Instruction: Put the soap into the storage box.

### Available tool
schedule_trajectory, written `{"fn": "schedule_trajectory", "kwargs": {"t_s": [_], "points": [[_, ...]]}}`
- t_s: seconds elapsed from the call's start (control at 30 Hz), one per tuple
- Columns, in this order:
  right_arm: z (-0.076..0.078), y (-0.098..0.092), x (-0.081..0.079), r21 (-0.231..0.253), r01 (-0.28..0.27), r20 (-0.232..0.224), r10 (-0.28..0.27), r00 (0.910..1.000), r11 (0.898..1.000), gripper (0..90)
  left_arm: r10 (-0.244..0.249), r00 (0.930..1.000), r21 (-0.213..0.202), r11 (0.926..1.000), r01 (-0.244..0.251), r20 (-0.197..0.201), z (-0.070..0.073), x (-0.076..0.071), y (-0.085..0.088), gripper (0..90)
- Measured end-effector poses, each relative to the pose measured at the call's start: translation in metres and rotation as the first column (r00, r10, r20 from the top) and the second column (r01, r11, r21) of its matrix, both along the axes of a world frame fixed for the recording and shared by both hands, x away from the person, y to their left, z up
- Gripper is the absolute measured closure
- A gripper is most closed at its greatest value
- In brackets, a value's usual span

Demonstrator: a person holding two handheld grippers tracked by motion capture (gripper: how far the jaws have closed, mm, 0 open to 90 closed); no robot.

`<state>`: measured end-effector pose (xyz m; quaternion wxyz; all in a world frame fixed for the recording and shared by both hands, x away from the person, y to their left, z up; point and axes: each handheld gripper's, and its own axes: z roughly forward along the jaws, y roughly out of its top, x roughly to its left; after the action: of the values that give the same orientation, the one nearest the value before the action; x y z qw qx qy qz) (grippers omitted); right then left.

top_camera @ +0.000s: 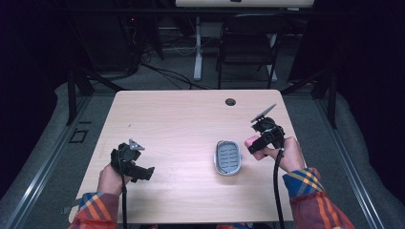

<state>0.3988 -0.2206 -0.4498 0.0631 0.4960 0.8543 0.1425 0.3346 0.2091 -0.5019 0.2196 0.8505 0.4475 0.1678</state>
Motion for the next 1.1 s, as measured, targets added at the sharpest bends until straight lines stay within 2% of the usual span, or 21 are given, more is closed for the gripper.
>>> {"fn": "schedule_trajectory", "kwargs": {"t_s": [0.13, 0.2, 0.27, 0.33, 0.4, 0.43, 0.57, 0.6, 0.67, 0.87, 1.0, 1.1], "points": [[0.001, 0.007, 0.002, 0.003, -0.003, 0.004, 0.003, 1.0000, 1.000, 37.3, 0.000, 1.0000, -0.005, 1.0000, 0.000, -0.003, 0.000, 0.001, 0.000, 0.2], [0.003, 0.012, 0.004, -0.009, -0.018, -0.009, 0.018, 0.9998, 1.000, 37.3, -0.007, 1.0000, 0.000, 1.0000, 0.007, -0.002, 0.000, 0.002, -0.001, 0.2], [0.003, 0.017, 0.004, -0.002, -0.014, 0.006, 0.014, 0.9999, 1.000, 37.3, -0.009, 1.0000, 0.001, 1.0000, 0.009, -0.001, 0.000, 0.002, -0.002, 0.2], [0.005, 0.020, 0.006, -0.019, -0.034, -0.004, 0.034, 0.9994, 0.999, 37.3, -0.007, 1.0000, -0.001, 1.0000, 0.007, -0.004, 0.000, 0.002, -0.001, 0.2], [0.004, 0.024, 0.006, -0.012, -0.024, 0.002, 0.024, 0.9997, 1.000, 37.3, -0.006, 1.0000, -0.004, 1.0000, 0.006, -0.003, 0.000, 0.002, -0.002, 0.2], [0.006, 0.026, 0.008, -0.022, -0.038, -0.014, 0.038, 0.9992, 0.999, 37.3, -0.011, 0.9999, -0.002, 0.9999, 0.011, -0.003, 0.000, 0.003, -0.003, 0.2], [0.006, 0.030, 0.009, -0.019, -0.037, -0.008, 0.037, 0.9993, 0.999, 37.3, -0.011, 0.9999, -0.002, 0.9999, 0.010, -0.003, 0.000, 0.003, -0.004, 0.2], [0.004, 0.031, 0.009, -0.004, -0.023, -0.004, 0.023, 0.9997, 1.000, 37.3, -0.010, 0.9999, 0.000, 0.9999, 0.010, -0.004, 0.000, 0.003, -0.003, 0.2], [0.005, 0.032, 0.011, -0.023, -0.034, -0.015, 0.033, 0.9993, 0.999, 37.3, -0.012, 0.9999, 0.001, 0.9999, 0.012, -0.004, 0.000, 0.003, -0.003, 0.2], [0.004, 0.034, 0.015, -0.032, -0.036, -0.024, 0.035, 0.9991, 0.999, 37.2, -0.011, 0.9999, 0.001, 0.9999, 0.011, -0.007, 0.000, 0.004, -0.002, 0.2], [0.000, 0.037, 0.016, -0.028, -0.019, -0.034, 0.018, 0.9993, 0.999, 37.2, -0.014, 0.9998, -0.007, 0.9999, 0.014, -0.011, -0.001, 0.004, -0.002, 0.2], [-0.003, 0.042, 0.017, -0.048, -0.019, -0.038, 0.017, 0.9991, 0.999, 37.2, -0.017, 0.9998, -0.005, 0.9998, 0.017, -0.012, -0.001, 0.005, -0.002, 0.3]]}}
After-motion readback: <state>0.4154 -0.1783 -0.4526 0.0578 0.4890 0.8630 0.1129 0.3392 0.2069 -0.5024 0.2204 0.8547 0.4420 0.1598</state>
